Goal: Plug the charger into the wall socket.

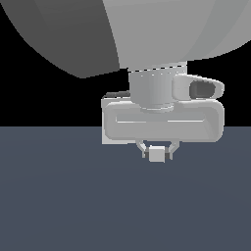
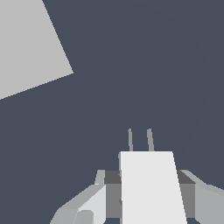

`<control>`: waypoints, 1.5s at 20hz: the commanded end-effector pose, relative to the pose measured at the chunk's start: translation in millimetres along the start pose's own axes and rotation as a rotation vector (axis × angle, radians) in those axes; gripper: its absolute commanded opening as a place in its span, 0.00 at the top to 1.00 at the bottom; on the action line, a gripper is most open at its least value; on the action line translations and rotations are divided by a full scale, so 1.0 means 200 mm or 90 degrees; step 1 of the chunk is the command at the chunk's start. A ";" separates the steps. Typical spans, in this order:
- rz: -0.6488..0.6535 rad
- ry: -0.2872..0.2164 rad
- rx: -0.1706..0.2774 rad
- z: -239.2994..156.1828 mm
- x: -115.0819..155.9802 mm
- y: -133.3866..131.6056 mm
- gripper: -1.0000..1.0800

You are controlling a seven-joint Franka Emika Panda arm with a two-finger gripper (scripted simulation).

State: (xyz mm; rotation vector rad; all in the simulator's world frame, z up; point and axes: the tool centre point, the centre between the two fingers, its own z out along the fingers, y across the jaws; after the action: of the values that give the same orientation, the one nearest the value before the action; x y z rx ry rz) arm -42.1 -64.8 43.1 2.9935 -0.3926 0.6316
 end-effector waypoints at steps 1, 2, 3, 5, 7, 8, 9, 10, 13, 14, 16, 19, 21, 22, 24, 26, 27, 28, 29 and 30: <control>-0.039 0.002 0.016 -0.04 0.03 -0.04 1.00; -0.055 0.002 0.023 -0.05 0.04 -0.06 1.00; -0.070 0.002 0.029 -0.07 0.05 -0.08 1.00; -0.101 0.003 0.042 -0.10 0.07 -0.12 1.00; -0.130 0.003 0.055 -0.12 0.08 -0.15 1.00; -0.144 0.003 0.061 -0.14 0.09 -0.17 1.00; -0.157 0.003 0.067 -0.15 0.09 -0.18 1.00; -0.169 0.003 0.073 -0.16 0.10 -0.20 1.00; -0.201 0.002 0.087 -0.20 0.11 -0.24 1.00; -0.210 0.002 0.091 -0.20 0.11 -0.25 1.00; -0.225 0.001 0.099 -0.22 0.11 -0.27 1.00; -0.244 0.000 0.107 -0.24 0.11 -0.29 1.00; -0.253 0.000 0.112 -0.25 0.11 -0.31 1.00; -0.257 -0.001 0.114 -0.25 0.11 -0.31 1.00; -0.263 -0.001 0.117 -0.26 0.11 -0.32 1.00; -0.267 -0.001 0.119 -0.26 0.11 -0.32 1.00; -0.269 -0.002 0.120 -0.26 0.11 -0.32 1.00; -0.270 -0.002 0.120 -0.26 0.11 -0.33 1.00; -0.270 -0.002 0.120 -0.26 0.11 -0.33 1.00; -0.270 -0.002 0.120 -0.26 0.11 -0.33 1.00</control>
State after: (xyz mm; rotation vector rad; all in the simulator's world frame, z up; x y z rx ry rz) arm -26.0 -1.7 100.1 3.0991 0.3120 0.6488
